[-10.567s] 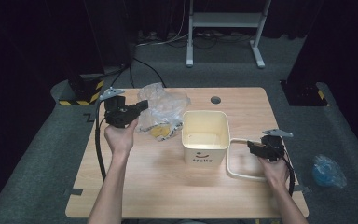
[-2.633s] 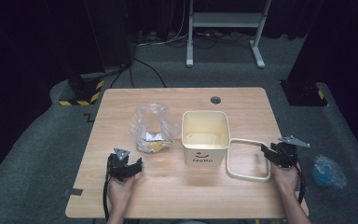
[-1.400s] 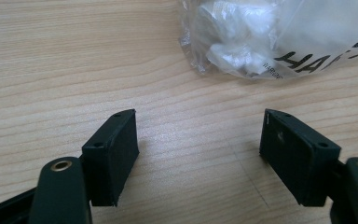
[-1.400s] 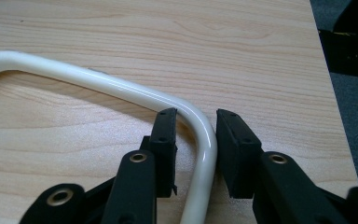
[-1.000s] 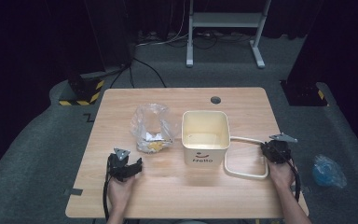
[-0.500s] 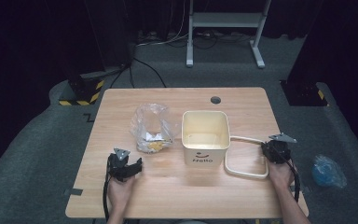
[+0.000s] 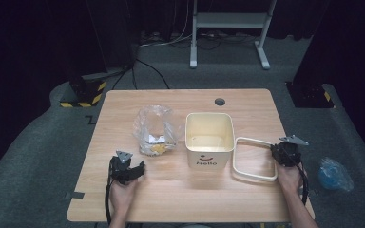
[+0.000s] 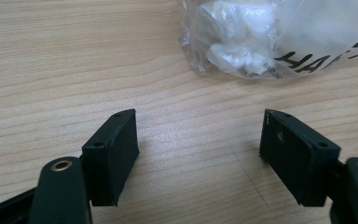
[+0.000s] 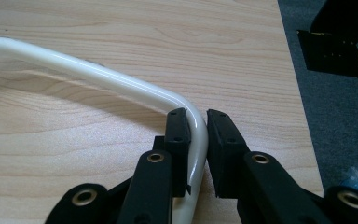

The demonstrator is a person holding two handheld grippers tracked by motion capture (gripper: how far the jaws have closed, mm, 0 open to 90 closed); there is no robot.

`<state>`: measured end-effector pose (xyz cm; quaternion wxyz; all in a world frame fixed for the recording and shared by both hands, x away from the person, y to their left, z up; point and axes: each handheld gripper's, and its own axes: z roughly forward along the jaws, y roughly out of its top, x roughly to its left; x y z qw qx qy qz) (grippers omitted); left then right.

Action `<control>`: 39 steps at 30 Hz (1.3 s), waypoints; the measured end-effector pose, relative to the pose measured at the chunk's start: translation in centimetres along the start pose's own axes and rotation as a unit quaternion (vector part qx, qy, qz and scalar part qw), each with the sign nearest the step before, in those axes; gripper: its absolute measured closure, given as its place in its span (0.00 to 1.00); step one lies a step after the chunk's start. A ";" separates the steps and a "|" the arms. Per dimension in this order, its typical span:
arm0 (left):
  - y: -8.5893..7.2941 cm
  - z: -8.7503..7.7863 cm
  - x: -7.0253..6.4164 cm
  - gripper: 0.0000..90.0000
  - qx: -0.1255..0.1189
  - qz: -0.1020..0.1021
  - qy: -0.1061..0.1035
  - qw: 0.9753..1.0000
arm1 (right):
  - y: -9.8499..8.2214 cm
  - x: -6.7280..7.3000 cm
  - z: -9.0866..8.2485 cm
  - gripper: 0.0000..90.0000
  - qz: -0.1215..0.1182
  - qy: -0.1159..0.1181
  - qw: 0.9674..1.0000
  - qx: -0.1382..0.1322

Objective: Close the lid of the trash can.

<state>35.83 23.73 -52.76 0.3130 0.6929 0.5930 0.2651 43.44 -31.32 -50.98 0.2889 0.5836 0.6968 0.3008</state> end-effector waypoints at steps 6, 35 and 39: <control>0.0 0.0 0.0 0.31 0.000 0.000 0.000 1.000 | 0.1 -0.1 -0.3 0.88 0.003 -0.001 1.000 0.000; 0.0 0.0 0.0 0.31 0.000 0.000 -0.001 1.000 | 2.5 -0.5 -3.3 0.88 0.001 -0.003 1.000 -0.015; 0.0 0.0 0.0 0.31 0.000 0.000 -0.001 1.000 | 2.9 -0.5 -3.7 0.88 0.007 -0.003 1.000 -0.013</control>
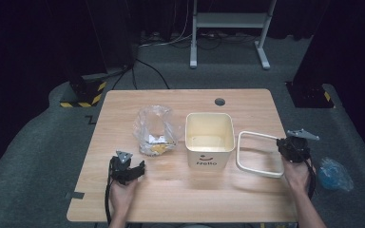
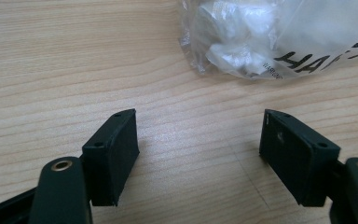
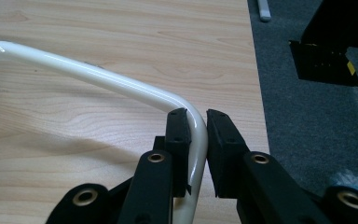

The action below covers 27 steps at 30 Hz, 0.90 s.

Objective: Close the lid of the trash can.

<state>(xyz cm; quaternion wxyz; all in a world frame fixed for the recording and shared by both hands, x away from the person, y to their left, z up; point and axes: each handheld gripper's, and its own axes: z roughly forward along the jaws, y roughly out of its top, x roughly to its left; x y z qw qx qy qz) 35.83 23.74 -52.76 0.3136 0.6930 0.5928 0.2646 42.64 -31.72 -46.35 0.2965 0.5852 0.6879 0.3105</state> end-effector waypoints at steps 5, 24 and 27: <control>0.0 0.0 0.0 0.31 0.000 0.000 0.000 1.000 | 0.5 -0.1 -0.4 0.88 0.001 -0.001 1.000 0.000; 0.0 0.0 0.0 0.31 0.000 0.000 0.000 1.000 | 2.1 0.0 -1.8 0.88 -0.003 -0.004 1.000 -0.012; 0.0 0.0 0.0 0.31 0.000 0.000 0.000 1.000 | 2.4 -0.1 -1.9 0.88 0.000 -0.004 1.000 -0.013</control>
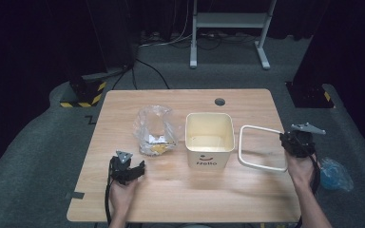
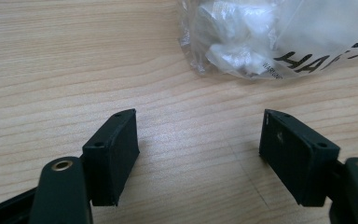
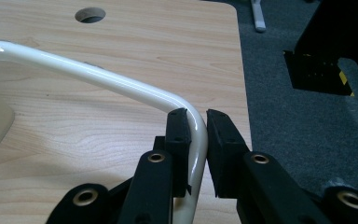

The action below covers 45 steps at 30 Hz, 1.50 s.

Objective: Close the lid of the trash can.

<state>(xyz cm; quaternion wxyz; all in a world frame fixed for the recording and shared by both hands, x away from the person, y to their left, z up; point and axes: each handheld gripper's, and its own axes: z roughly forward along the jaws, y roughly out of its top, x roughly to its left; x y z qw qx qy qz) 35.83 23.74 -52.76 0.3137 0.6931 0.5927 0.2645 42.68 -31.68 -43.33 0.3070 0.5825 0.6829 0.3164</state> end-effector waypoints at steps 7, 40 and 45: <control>0.0 0.0 0.0 0.31 0.000 0.000 0.000 1.000 | 0.8 -0.2 -0.5 0.88 0.000 0.001 1.000 -0.006; 0.0 0.0 0.0 0.31 0.000 0.000 0.001 1.000 | 3.8 0.7 -2.0 0.88 -0.006 0.020 1.000 -0.023; 0.0 0.0 0.0 0.31 0.000 0.000 0.001 1.000 | 4.2 1.0 -1.9 0.88 -0.007 0.026 0.999 -0.025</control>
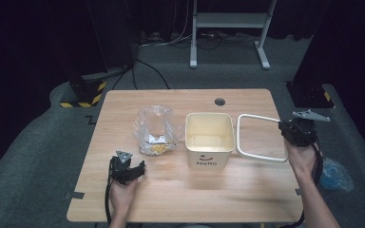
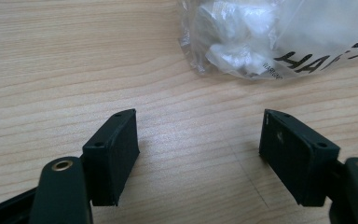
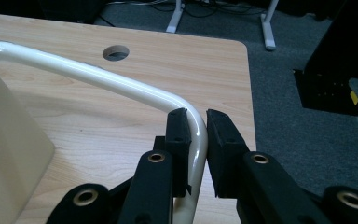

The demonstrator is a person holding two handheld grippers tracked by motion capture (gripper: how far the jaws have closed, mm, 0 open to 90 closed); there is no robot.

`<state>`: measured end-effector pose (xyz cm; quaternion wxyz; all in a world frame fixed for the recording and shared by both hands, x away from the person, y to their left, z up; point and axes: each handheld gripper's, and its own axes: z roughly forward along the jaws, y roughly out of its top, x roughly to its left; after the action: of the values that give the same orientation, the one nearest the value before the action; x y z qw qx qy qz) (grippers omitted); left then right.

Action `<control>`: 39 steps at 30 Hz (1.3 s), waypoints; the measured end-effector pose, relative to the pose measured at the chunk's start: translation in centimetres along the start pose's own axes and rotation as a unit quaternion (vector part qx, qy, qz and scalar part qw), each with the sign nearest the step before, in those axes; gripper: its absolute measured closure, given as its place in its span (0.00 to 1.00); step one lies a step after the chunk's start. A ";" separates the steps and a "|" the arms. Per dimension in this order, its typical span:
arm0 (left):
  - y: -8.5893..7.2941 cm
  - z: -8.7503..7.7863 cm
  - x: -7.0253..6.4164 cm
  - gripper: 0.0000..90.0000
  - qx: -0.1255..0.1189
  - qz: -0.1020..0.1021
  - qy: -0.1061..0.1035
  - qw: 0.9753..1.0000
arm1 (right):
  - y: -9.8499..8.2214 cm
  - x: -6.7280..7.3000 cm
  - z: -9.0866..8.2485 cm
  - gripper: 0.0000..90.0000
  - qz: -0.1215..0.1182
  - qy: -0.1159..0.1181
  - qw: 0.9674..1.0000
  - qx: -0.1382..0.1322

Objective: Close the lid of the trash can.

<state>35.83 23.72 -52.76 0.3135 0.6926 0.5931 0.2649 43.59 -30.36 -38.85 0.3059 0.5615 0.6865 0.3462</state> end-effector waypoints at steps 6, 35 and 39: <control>0.0 0.0 0.0 0.31 0.000 0.000 0.000 1.000 | 0.4 0.4 0.1 0.88 -0.001 0.006 1.000 0.000; 0.0 0.0 0.0 0.31 0.000 0.000 0.000 1.000 | 1.6 3.1 1.3 0.88 -0.015 0.026 1.000 0.008; 0.0 0.0 0.0 0.31 0.000 0.000 0.000 1.000 | 1.8 3.5 1.5 0.88 -0.015 0.029 0.999 0.008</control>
<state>35.83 23.73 -52.76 0.3138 0.6925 0.5932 0.2647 45.18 -26.53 -38.37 0.2867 0.5431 0.7062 0.3523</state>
